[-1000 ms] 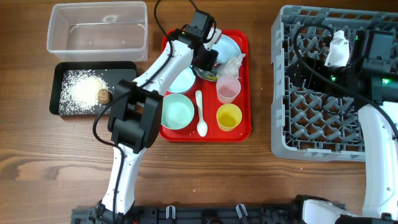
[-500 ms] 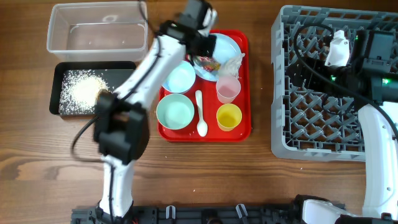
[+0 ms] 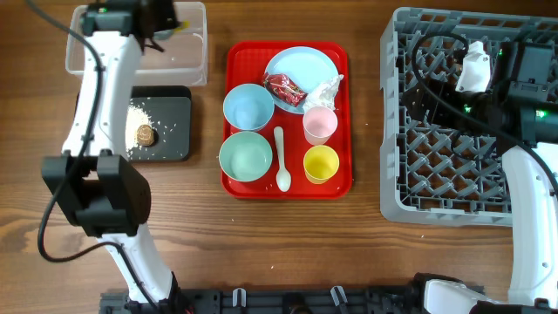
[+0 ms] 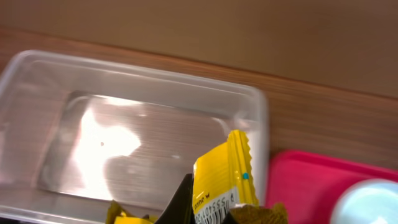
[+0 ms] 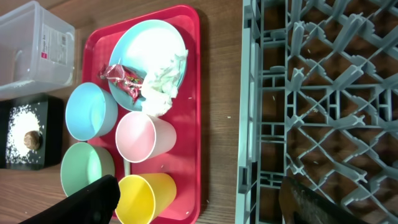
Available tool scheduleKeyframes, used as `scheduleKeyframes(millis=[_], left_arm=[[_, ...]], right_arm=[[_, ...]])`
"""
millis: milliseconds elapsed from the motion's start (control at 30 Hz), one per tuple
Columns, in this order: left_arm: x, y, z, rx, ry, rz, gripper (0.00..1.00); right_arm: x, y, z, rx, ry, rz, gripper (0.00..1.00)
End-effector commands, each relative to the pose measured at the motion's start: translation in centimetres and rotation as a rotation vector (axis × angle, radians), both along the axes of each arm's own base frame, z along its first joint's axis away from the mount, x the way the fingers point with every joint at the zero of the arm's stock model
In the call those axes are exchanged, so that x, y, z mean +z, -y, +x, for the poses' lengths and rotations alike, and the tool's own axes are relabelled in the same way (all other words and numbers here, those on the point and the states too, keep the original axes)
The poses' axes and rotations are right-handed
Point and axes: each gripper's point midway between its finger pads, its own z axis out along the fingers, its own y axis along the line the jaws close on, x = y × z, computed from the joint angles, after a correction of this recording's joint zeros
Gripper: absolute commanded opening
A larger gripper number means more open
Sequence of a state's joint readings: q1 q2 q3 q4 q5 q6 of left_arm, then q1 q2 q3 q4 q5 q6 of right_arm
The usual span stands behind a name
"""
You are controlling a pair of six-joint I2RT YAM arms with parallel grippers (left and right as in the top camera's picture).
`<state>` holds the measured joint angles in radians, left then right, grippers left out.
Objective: Sort waste into correct bins and load items into the dishwasher rack
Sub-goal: 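Drop the yellow wrapper into the clear plastic bin, then grasp the red candy wrapper on the plate with the left gripper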
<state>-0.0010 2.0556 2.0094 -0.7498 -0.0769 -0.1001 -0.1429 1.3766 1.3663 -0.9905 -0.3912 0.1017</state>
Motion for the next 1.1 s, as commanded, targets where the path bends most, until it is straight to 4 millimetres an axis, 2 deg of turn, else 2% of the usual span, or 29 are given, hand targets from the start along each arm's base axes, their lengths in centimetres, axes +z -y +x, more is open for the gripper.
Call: scheduleKeyframes(millis=[0, 33, 67, 100, 133, 233, 300, 333, 367, 433, 533, 600, 633, 733, 767, 833, 967, 1067], left_arm=[[-2.9, -1.5, 1.3, 0.031, -0.021, -0.015, 0.37], [-3.1, -1.6, 1.5, 0.033, -0.020, -0.015, 0.48], [-3.5, -1.6, 1.7, 0.033, -0.020, -0.015, 0.77], [-3.4, -1.5, 1.9, 0.032, -0.012, -0.015, 0.91], [-3.3, -1.4, 2.1, 0.029, -0.005, -0.015, 1.00], [-2.8, -0.3, 2.4, 0.007, 0.017, -0.020, 1.00], [-2.9, 2.2, 2.2, -0.070, 0.007, -0.070, 1.00], [-3.1, 4.3, 1.9, -0.146, -0.007, -0.107, 1.00], [-3.3, 7.3, 1.3, -0.247, -0.028, -0.144, 1.00], [-3.8, 11.3, 0.0, -0.346, -0.066, -0.167, 0.99], [-5.4, 17.6, -2.4, -0.506, -0.134, -0.112, 0.97], [-7.0, 20.6, -3.7, -0.565, -0.173, -0.051, 0.94], [-7.8, 21.3, -3.9, -0.562, -0.187, -0.015, 0.93], [-12.1, 24.1, -4.7, -0.586, -0.253, 0.066, 0.92], [-12.8, 24.5, -4.9, -0.594, -0.265, 0.068, 0.92], [-15.5, 25.4, -5.2, -0.610, -0.304, 0.076, 0.91], [-18.2, 26.1, -5.4, -0.623, -0.336, 0.078, 0.91], [-19.4, 26.4, -5.5, -0.627, -0.350, 0.081, 0.91]], right_arm=[[0.9, 0.2, 0.2, -0.011, 0.022, -0.008, 0.85], [0.9, 0.2, 0.2, -0.011, 0.020, -0.008, 0.85], [0.8, 0.2, 0.0, -0.011, 0.014, -0.008, 0.85], [0.8, 0.2, 0.0, -0.011, 0.012, -0.008, 0.85], [0.8, 0.2, 0.0, -0.011, 0.012, -0.008, 0.85], [0.8, 0.2, 0.0, -0.011, 0.014, -0.008, 0.85], [0.8, 0.2, 0.0, -0.009, 0.015, -0.010, 0.85], [0.8, 0.2, 0.1, -0.009, 0.016, -0.010, 0.85], [0.8, 0.2, 0.1, -0.009, 0.016, -0.010, 0.85], [0.8, 0.2, 0.1, -0.009, 0.016, -0.010, 0.85], [0.8, 0.2, 0.0, -0.009, 0.014, -0.009, 0.85], [0.8, 0.2, 0.0, -0.009, 0.014, -0.010, 0.85], [0.8, 0.2, 0.0, -0.009, 0.015, -0.010, 0.85], [0.8, 0.2, 0.0, -0.009, 0.012, -0.009, 0.85], [0.8, 0.2, 0.0, -0.009, 0.013, -0.010, 0.85], [0.8, 0.2, 0.0, -0.009, 0.012, -0.009, 0.85], [0.7, 0.2, -0.1, -0.011, 0.007, -0.007, 0.85], [0.7, 0.2, -0.1, -0.010, 0.008, -0.008, 0.85]])
